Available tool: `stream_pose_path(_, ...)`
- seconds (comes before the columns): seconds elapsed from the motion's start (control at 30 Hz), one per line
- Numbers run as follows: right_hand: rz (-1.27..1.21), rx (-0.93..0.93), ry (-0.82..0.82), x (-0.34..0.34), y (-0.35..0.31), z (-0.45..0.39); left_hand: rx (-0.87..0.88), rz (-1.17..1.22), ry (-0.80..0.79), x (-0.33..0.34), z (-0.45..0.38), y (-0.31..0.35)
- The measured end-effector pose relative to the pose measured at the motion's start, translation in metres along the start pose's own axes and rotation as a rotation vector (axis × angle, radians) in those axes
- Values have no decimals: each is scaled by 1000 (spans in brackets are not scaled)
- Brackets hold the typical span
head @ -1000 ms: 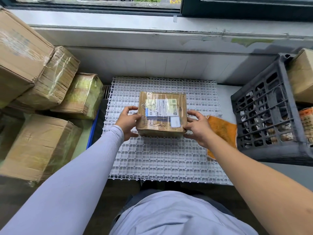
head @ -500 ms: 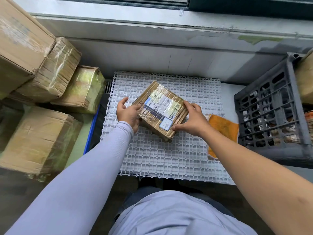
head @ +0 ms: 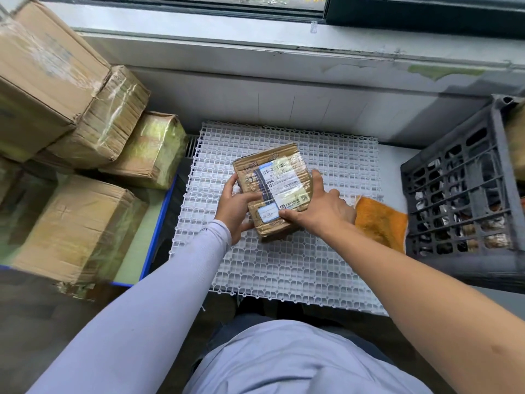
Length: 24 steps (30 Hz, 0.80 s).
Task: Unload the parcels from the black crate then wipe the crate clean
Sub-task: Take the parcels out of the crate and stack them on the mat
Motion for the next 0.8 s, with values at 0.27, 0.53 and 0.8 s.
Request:
stream_pose_path(0.27, 132, -113, 7, 16, -20, 14, 424, -1246, -75, -14, 13, -20)
stream_pose_path(0.53, 267, -568, 6, 38, -23, 11, 485, -1681, -8, -23, 15, -20)
stream_pose_path(0.8, 210, -562, 55, 46, -62, -2, 529, -1781, 3, -40, -18, 17)
Point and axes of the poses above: each hand's wrist, its own z-axis away from the middle knuckle, its own x-axis out of the palm, y = z × x, the point moved 6 cm from there along -z, towards the middle knuckle, and after that the axes turned 5 degrees about x, right-handed, at the moved point
